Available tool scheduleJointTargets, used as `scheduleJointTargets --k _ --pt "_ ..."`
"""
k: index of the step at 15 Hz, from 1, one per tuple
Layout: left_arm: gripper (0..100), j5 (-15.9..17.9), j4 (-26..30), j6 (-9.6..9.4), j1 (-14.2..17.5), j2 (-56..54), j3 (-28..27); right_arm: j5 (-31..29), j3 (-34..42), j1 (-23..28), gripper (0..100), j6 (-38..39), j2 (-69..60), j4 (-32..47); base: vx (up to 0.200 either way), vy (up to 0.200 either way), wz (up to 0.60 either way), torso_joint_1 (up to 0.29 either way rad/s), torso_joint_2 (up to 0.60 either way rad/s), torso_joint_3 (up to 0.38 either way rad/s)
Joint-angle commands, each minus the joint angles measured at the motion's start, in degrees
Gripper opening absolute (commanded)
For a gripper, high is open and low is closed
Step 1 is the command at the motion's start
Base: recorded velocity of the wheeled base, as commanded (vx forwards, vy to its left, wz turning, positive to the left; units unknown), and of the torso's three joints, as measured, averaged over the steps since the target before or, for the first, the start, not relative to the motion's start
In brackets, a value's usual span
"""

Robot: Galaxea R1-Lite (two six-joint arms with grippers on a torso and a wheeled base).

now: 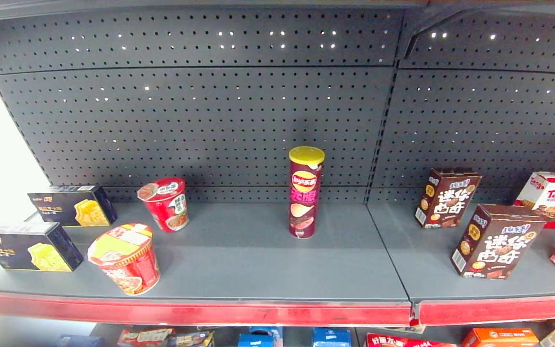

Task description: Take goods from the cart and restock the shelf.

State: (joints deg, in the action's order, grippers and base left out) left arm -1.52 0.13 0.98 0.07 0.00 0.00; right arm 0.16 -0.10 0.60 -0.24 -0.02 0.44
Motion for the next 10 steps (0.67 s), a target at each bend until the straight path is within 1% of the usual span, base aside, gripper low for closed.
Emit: scheduleJointTargets --k 1,6,10 --pt "100 -0.1 0.0 0.08 0.0 0.0 0.0 0.0 0.0 0.0 100 0.0 0.0 0.0 0.000 0.000 0.00 0.000 0.00 0.000" --pt "100 0.0 0.0 0.08 -0.2 0.0 0.0 0.0 0.0 0.0 100 -0.1 0.0 0.0 0.000 0.000 0.00 0.000 0.00 0.000" --pt "100 -0.3 0.0 0.78 -0.2 0.0 -0.1 0.0 0.0 0.0 100 -0.1 0.0 0.0 0.000 0.000 0.60 0.005 0.00 0.002"
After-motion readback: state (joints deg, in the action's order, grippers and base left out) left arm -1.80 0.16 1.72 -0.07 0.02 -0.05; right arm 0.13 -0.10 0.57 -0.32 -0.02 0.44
